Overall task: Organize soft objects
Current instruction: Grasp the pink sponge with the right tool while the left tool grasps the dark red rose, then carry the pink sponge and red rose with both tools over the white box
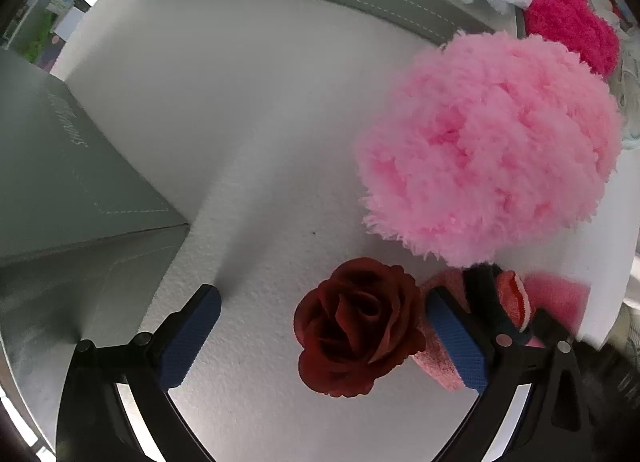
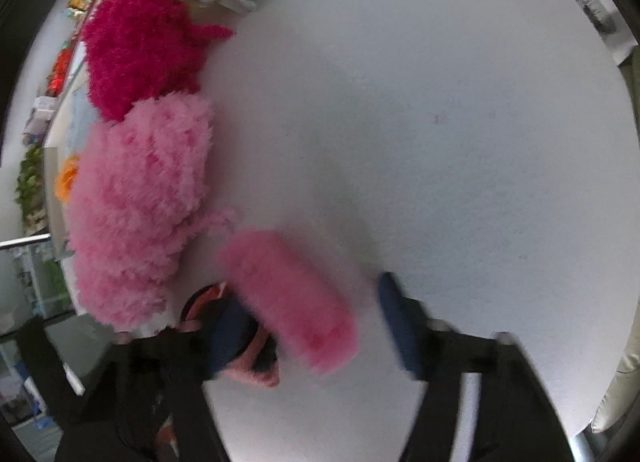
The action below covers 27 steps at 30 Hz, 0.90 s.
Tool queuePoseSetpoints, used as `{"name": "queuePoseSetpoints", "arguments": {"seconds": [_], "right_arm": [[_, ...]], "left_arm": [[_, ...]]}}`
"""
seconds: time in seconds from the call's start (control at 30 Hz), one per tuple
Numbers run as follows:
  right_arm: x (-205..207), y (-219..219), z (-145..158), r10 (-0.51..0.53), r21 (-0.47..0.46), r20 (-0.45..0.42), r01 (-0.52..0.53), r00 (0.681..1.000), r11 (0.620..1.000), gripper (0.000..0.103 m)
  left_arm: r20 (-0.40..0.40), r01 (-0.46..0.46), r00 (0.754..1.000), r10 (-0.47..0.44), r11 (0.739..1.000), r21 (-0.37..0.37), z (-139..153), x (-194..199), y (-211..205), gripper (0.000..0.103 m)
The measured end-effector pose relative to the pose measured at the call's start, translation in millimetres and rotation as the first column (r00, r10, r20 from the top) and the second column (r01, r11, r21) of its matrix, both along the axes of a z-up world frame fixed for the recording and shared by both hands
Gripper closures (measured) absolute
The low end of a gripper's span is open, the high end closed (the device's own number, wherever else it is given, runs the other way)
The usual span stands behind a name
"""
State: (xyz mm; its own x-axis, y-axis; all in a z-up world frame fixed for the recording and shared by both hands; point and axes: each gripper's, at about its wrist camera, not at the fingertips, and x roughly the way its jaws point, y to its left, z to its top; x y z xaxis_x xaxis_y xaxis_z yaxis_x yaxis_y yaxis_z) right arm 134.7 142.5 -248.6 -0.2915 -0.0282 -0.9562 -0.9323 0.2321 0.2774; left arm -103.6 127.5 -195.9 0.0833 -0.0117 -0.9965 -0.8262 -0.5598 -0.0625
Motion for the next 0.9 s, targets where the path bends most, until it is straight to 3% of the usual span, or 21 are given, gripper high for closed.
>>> {"name": "queuePoseSetpoints", "arguments": {"seconds": [0.03,0.13,0.2,0.27,0.43,0.6,0.73,0.9], "right_arm": [[0,-3,-2,0.009,-0.022,-0.011,-0.009,1.000,1.000,0.057],[13,-23,0,-0.010,-0.058,-0.026,0.008,1.000,0.998,0.068],[23,-35,-2,-0.026,-0.079,-0.039,0.023,0.999,0.997,0.070],[30,-52,-4,-0.024,-0.098,-0.042,0.020,0.999,0.995,0.070],[43,-96,-7,0.002,-0.138,-0.042,-0.008,0.999,0.990,0.070],[48,-147,-9,0.015,-0.160,-0.015,-0.018,1.000,0.987,0.070],[42,-176,-9,0.028,-0.171,-0.005,-0.028,1.000,0.985,0.070],[32,-197,-10,0.037,-0.185,0.002,-0.036,0.999,0.982,0.070]], "left_arm": [[0.002,0.013,1.000,-0.013,1.000,0.005,2,0,3,0.003],[-0.023,0.104,0.994,-0.103,0.993,0.052,11,10,13,0.025],[-0.024,0.191,0.982,-0.190,0.978,0.087,17,20,16,0.053],[-0.017,0.271,0.962,-0.271,0.956,0.110,21,29,17,0.068],[0.013,0.376,0.925,-0.380,0.920,0.114,22,36,-5,0.073],[0.073,0.419,0.903,-0.424,0.905,0.075,16,37,-67,0.073],[0.086,0.416,0.903,-0.421,0.907,0.064,13,32,-100,0.073],[0.088,0.412,0.906,-0.415,0.910,0.052,13,26,-103,0.073]]}}
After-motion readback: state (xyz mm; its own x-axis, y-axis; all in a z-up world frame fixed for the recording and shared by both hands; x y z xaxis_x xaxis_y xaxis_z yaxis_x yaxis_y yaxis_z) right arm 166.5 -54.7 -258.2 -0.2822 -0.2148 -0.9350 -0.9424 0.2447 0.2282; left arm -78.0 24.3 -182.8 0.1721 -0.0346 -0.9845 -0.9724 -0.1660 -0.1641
